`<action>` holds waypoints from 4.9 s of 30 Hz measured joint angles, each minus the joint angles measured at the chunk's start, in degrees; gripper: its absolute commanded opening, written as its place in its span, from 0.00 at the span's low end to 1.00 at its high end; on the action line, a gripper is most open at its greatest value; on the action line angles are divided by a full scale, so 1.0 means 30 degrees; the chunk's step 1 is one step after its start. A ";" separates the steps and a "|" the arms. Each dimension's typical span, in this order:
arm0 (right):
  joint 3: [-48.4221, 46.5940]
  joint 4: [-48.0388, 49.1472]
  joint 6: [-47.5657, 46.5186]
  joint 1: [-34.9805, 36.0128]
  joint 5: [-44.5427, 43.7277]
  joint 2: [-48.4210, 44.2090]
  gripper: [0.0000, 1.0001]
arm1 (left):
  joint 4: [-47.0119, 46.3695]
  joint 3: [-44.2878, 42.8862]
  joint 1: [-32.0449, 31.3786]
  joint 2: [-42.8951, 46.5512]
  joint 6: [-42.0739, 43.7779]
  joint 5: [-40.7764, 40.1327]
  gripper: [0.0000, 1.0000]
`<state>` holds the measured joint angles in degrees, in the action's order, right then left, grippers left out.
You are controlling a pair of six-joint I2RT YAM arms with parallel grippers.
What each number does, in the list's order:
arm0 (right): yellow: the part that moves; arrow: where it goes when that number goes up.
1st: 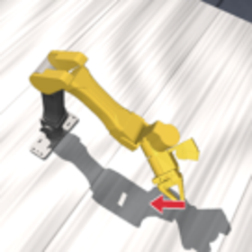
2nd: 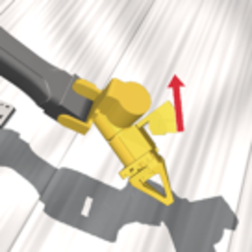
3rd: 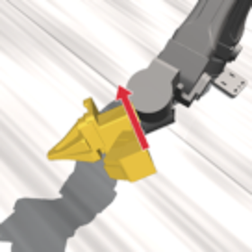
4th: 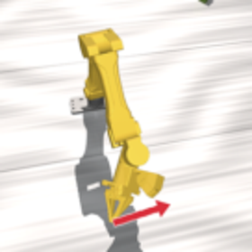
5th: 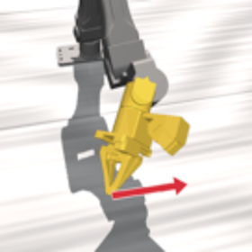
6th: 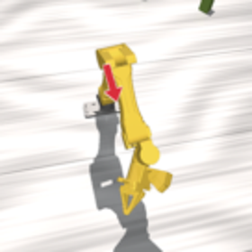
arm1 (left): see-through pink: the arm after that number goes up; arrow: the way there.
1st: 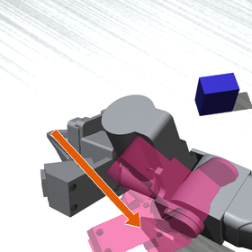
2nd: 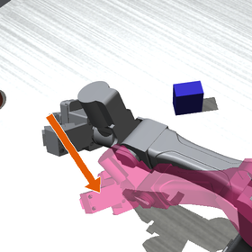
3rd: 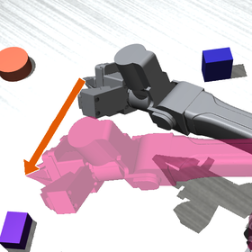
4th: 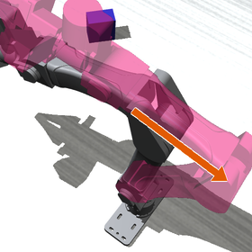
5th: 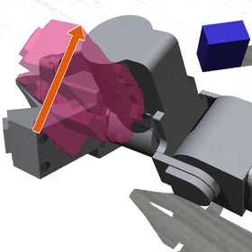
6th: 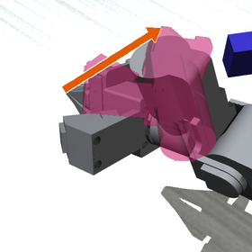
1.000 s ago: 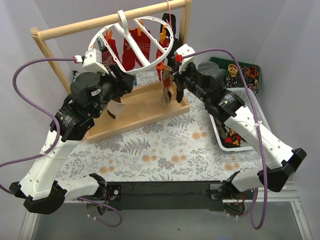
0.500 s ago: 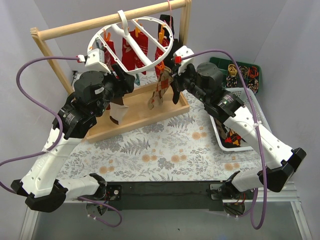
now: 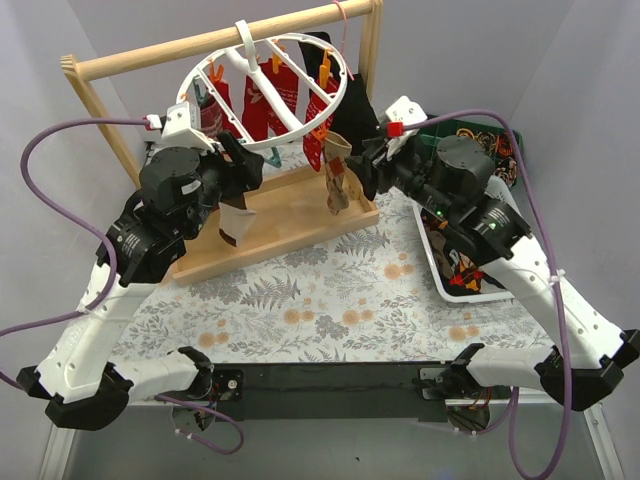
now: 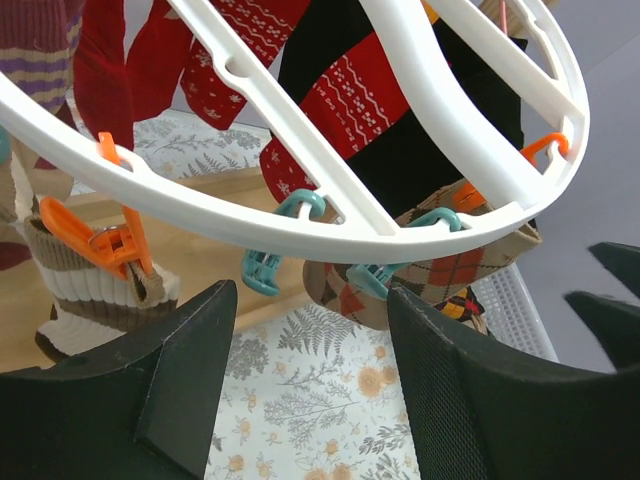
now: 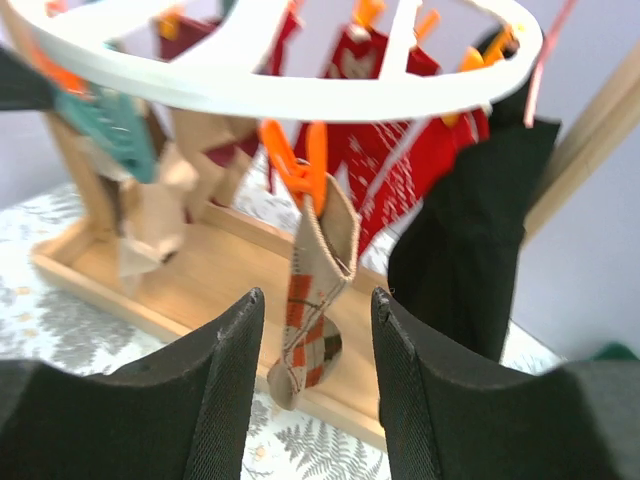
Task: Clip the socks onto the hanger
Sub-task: Open the clamp at the hanger, then pick up the sock from the bin.
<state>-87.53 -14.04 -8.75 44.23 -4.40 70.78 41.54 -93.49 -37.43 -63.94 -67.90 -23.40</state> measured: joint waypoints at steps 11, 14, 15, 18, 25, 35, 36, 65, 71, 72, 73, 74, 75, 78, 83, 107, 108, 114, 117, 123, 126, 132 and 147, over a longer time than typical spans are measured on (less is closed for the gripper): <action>-0.0554 0.0692 0.1297 -0.0007 0.7570 -0.0284 0.53 | 0.1916 -0.1042 0.0000 0.0860 -0.0372 0.0087 0.59; -0.0743 0.1224 0.1763 0.0000 0.8750 0.0765 0.53 | 0.2113 -0.1180 0.0007 0.1188 -0.0452 0.0095 0.57; -0.0758 0.1428 0.1909 0.0000 0.9056 0.1144 0.53 | 0.2098 -0.1188 0.0007 0.1224 -0.0452 0.0095 0.56; -0.0787 0.2076 0.2237 0.0000 0.9522 0.2404 0.52 | 0.2025 -0.1180 0.0000 0.1166 -0.0357 0.0073 0.54; -0.0750 0.3220 0.2951 -0.0175 0.7665 0.4619 0.52 | 0.0641 -0.0284 0.0007 0.0641 0.0146 -0.0284 0.47; 0.0022 0.5042 0.3373 -0.0612 0.6229 0.4218 0.52 | -0.0685 -0.0087 -0.0007 -0.0459 0.0430 -0.0036 0.38; 0.0168 0.5166 0.3381 -0.0612 0.6222 0.4131 0.52 | -0.0823 0.0022 -0.0015 -0.0466 0.0488 -0.0036 0.36; 0.0998 1.0608 0.5355 0.0772 1.0258 0.5362 0.57 | -0.0947 -0.0641 -0.0015 -0.0678 0.0612 0.0525 0.00; 0.0998 1.1438 0.5333 0.1078 0.9318 0.5712 0.54 | -0.0969 -0.0627 -0.0015 -0.0685 0.0117 0.0750 0.00; 0.0998 1.1570 0.5326 0.1115 0.9224 0.5763 0.53 | -0.0991 -0.0612 -0.0015 -0.0678 0.0029 0.0801 0.00; 0.0998 1.1701 0.5319 0.1151 0.9151 0.5821 0.49 | -0.0998 -0.0597 -0.0015 -0.0678 -0.0036 0.0823 0.00; 0.0998 1.1759 0.5319 0.1158 0.9100 0.5872 0.46 | -0.1005 -0.0597 -0.0015 -0.0678 -0.0109 0.0860 0.00; 0.0998 1.1810 0.5304 0.1158 0.9071 0.5916 0.42 | -0.1005 -0.0583 -0.0015 -0.0678 -0.0153 0.0889 0.00; 0.0998 1.1912 0.5319 0.1166 0.9020 0.6076 0.28 | -0.1013 -0.0554 -0.0015 -0.0678 -0.0255 0.0962 0.00; 0.0998 1.2058 0.5253 0.1253 0.9063 0.6215 0.01 | -0.1035 -0.0466 0.0007 -0.0612 -0.0335 0.0940 0.19; 0.1304 1.2240 0.5151 0.1282 0.8881 0.6207 0.01 | -0.1574 -0.0175 0.0036 -0.0801 0.1122 0.2215 0.58; 0.1319 1.2240 0.5144 0.1282 0.8881 0.6207 0.01 | -0.1574 -0.0175 0.0036 -0.0882 0.1333 0.2186 0.57; 0.1326 1.2371 0.5151 0.1282 0.8881 0.6207 0.01 | -0.1931 -0.0175 0.0036 -0.0903 0.2455 0.1960 0.57; 0.1326 1.2407 0.5151 0.1282 0.8881 0.6207 0.01 | -0.2157 -0.0117 0.0022 -0.0896 0.2776 0.1931 0.54; 0.1326 1.2429 0.5158 0.1268 0.8881 0.6207 0.01 | -0.2608 0.0270 0.0022 -0.0882 0.3177 0.1894 0.43; 0.1326 1.2444 0.5158 0.1260 0.8874 0.6207 0.01 | -0.2769 0.0401 0.0022 -0.0882 0.3330 0.1792 0.35; 0.1348 1.2451 0.5151 0.1246 0.8867 0.6215 0.01 | -0.3322 0.0699 -0.0080 -0.0816 0.3461 0.1785 0.18; 0.4663 0.9799 0.5100 0.1268 0.8517 0.4109 0.69 | -0.5646 0.3490 -0.0080 -0.0226 0.4313 0.1654 0.00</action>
<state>-73.54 15.35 6.55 48.03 21.15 83.11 24.60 -83.02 -37.67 -64.62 -54.96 -18.44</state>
